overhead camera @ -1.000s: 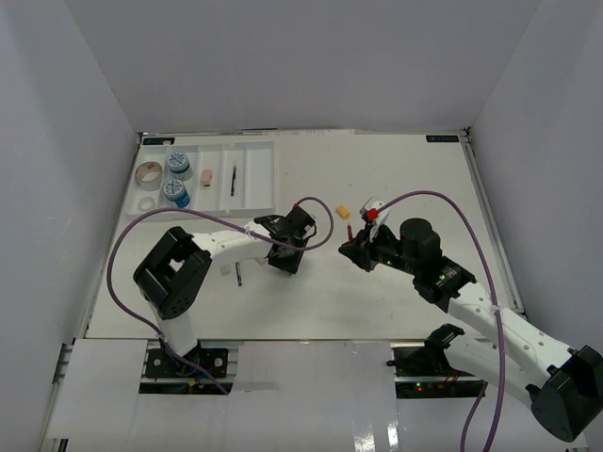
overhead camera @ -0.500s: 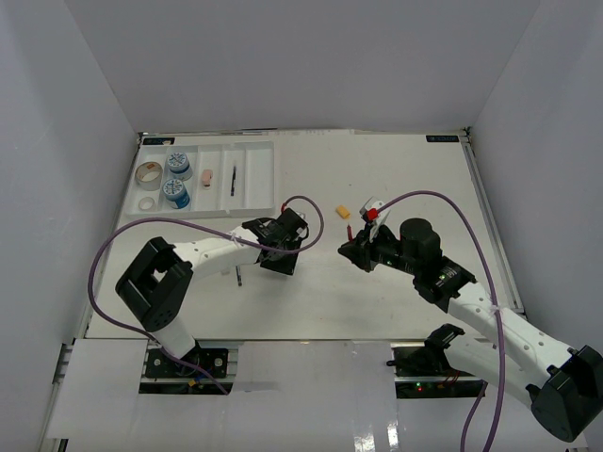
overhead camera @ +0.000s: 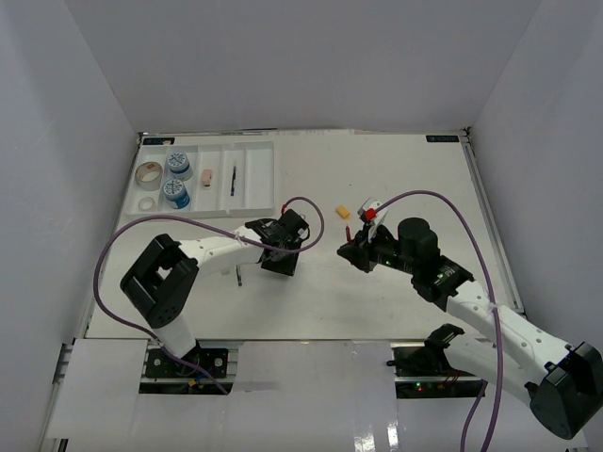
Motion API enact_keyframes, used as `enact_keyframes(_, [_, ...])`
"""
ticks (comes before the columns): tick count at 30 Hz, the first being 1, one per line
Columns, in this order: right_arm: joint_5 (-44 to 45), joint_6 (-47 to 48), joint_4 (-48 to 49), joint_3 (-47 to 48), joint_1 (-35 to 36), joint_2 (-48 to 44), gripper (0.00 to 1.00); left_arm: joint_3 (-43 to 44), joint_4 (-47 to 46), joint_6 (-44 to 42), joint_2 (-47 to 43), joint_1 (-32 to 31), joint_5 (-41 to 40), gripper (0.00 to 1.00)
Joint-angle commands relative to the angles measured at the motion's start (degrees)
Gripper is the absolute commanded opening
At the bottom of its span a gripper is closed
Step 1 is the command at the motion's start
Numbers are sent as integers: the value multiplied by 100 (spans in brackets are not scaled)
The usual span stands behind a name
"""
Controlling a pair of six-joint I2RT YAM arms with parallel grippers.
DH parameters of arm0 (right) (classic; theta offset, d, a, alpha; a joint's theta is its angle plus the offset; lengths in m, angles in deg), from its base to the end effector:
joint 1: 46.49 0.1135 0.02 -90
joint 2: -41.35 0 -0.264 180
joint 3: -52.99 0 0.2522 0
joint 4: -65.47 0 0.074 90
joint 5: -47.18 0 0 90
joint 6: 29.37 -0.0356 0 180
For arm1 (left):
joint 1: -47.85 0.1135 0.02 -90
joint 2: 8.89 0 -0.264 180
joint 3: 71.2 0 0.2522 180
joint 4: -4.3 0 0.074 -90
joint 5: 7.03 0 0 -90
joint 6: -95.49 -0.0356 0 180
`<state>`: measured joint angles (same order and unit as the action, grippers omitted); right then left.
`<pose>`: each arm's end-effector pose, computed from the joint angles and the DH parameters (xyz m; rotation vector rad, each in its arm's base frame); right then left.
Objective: Sort the stationery into containers
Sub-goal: Move the pen cap to the center of the board, then pick up the pen cap from the center of the board.
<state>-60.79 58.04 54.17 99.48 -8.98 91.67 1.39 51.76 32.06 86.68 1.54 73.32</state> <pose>0.1577 0.1349 0.2717 -0.7808 1.7243 0.7723 0.2214 -0.2232 0.1750 0.4346 2.7326 -0.0954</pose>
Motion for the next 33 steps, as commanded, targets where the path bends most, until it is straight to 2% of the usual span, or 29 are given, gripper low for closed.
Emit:
enact_keyframes(1, [-39, -22, 123, -47, -8, -31, 8, 217, -109, -29, 119, 7, 16, 51])
enact_keyframes(23, [-4, 4, 123, -74, -34, -40, 8, 340, 515, 428, 498, 7, -1161, 47])
enact_keyframes(33, [-4, 4, 115, -109, -34, -84, 8, 621, 410, 648, 779, 104, -1250, 47])
